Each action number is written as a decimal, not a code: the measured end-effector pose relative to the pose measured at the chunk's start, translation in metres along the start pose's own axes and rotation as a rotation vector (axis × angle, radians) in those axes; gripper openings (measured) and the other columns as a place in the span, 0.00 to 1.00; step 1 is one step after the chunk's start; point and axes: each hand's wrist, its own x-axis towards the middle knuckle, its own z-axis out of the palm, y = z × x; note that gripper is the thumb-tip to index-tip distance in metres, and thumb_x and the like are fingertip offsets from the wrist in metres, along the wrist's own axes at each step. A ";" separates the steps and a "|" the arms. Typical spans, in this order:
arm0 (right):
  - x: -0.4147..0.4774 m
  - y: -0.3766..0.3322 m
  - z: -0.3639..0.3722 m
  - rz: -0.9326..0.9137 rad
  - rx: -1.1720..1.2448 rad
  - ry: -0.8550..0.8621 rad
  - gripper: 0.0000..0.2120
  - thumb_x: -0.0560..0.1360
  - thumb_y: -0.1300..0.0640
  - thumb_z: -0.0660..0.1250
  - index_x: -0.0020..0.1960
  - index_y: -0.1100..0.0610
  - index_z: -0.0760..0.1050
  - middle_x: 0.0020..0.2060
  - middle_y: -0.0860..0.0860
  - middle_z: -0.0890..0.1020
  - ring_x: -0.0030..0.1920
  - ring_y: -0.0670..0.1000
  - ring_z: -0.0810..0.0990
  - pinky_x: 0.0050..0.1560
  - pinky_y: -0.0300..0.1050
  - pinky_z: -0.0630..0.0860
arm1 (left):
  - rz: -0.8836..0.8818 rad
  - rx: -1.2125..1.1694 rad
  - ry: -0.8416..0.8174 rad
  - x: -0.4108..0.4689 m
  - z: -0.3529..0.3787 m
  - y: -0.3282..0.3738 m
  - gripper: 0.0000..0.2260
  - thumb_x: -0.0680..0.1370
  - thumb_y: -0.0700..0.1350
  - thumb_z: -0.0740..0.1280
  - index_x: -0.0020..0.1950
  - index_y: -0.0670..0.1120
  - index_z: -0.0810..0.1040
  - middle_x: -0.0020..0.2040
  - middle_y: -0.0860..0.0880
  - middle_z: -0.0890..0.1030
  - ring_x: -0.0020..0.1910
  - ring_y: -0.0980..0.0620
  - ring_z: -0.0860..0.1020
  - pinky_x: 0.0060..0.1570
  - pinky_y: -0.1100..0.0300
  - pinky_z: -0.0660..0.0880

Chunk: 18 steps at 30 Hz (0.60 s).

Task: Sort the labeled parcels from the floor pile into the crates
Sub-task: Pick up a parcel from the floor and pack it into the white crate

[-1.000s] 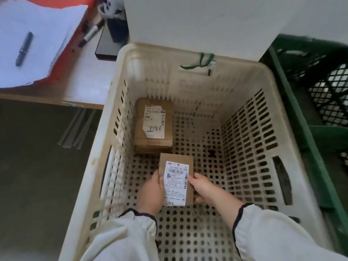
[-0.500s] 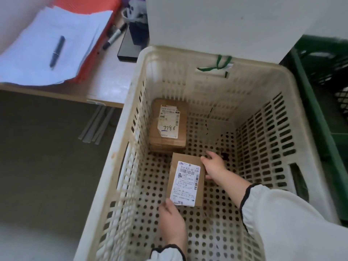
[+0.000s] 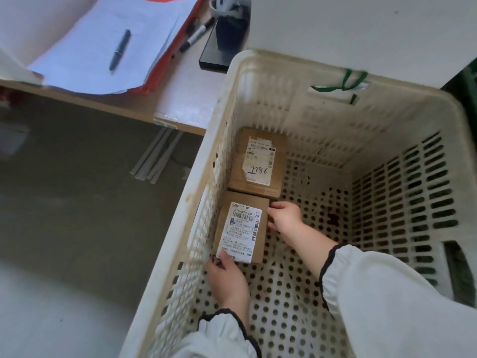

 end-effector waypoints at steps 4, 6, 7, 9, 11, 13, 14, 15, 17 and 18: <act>-0.001 0.000 0.006 -0.005 0.045 0.077 0.10 0.76 0.66 0.65 0.57 0.65 0.76 0.51 0.60 0.80 0.47 0.55 0.78 0.48 0.45 0.78 | -0.033 -0.036 0.048 0.016 0.006 -0.006 0.21 0.81 0.55 0.55 0.63 0.40 0.72 0.58 0.41 0.78 0.56 0.40 0.77 0.54 0.50 0.73; -0.002 0.000 0.006 -0.025 -0.007 0.067 0.10 0.77 0.66 0.65 0.57 0.64 0.77 0.50 0.58 0.80 0.47 0.55 0.78 0.49 0.46 0.79 | -0.010 -0.018 0.047 0.016 0.004 -0.005 0.21 0.81 0.55 0.55 0.62 0.39 0.72 0.57 0.40 0.78 0.55 0.40 0.77 0.53 0.51 0.73; -0.003 -0.001 0.004 -0.049 -0.064 0.059 0.09 0.77 0.65 0.65 0.56 0.63 0.77 0.50 0.56 0.80 0.46 0.54 0.78 0.50 0.47 0.79 | 0.002 -0.004 0.050 0.015 0.002 -0.004 0.21 0.81 0.55 0.54 0.61 0.39 0.72 0.57 0.41 0.78 0.55 0.40 0.77 0.51 0.52 0.71; -0.008 -0.006 -0.004 -0.153 -0.261 0.057 0.10 0.77 0.62 0.64 0.56 0.60 0.79 0.51 0.56 0.82 0.46 0.53 0.79 0.50 0.47 0.78 | 0.022 0.050 0.033 0.012 -0.005 -0.002 0.20 0.82 0.53 0.52 0.61 0.39 0.72 0.55 0.41 0.78 0.54 0.41 0.76 0.49 0.55 0.69; -0.022 -0.011 -0.019 -0.304 -0.506 0.054 0.12 0.78 0.60 0.63 0.59 0.59 0.78 0.54 0.54 0.81 0.51 0.52 0.79 0.52 0.43 0.76 | 0.062 0.221 -0.066 0.004 -0.016 -0.005 0.18 0.83 0.51 0.51 0.60 0.41 0.72 0.53 0.43 0.78 0.52 0.43 0.77 0.48 0.55 0.71; -0.041 -0.013 -0.039 -0.427 -0.718 0.006 0.14 0.78 0.59 0.62 0.62 0.57 0.76 0.58 0.52 0.80 0.58 0.51 0.78 0.58 0.41 0.73 | 0.180 0.613 -0.268 -0.006 -0.028 -0.010 0.16 0.82 0.50 0.51 0.59 0.44 0.73 0.50 0.47 0.79 0.49 0.48 0.78 0.52 0.54 0.75; -0.053 -0.012 -0.049 -0.464 -0.831 -0.038 0.14 0.79 0.59 0.61 0.63 0.56 0.76 0.59 0.51 0.79 0.59 0.50 0.77 0.60 0.41 0.72 | 0.246 0.808 -0.370 -0.013 -0.034 -0.009 0.14 0.82 0.50 0.53 0.57 0.46 0.74 0.50 0.49 0.78 0.50 0.51 0.78 0.54 0.55 0.75; -0.065 -0.011 -0.057 -0.487 -0.937 -0.084 0.14 0.79 0.58 0.60 0.63 0.56 0.75 0.60 0.51 0.78 0.60 0.49 0.76 0.61 0.40 0.72 | 0.308 0.939 -0.441 -0.021 -0.041 -0.004 0.12 0.81 0.51 0.54 0.55 0.48 0.75 0.51 0.50 0.78 0.52 0.53 0.78 0.57 0.57 0.73; -0.091 -0.012 -0.073 -0.511 -1.054 -0.145 0.15 0.79 0.57 0.58 0.64 0.55 0.74 0.62 0.50 0.77 0.62 0.48 0.75 0.63 0.40 0.71 | 0.359 1.036 -0.558 -0.039 -0.053 0.015 0.08 0.81 0.49 0.56 0.51 0.50 0.73 0.57 0.49 0.78 0.58 0.53 0.76 0.60 0.61 0.69; -0.104 -0.014 -0.079 -0.508 -1.059 -0.154 0.16 0.79 0.56 0.58 0.65 0.54 0.73 0.63 0.50 0.77 0.63 0.48 0.74 0.64 0.39 0.70 | 0.367 1.067 -0.622 -0.050 -0.061 0.029 0.07 0.81 0.47 0.56 0.51 0.49 0.72 0.61 0.48 0.77 0.60 0.52 0.75 0.61 0.62 0.68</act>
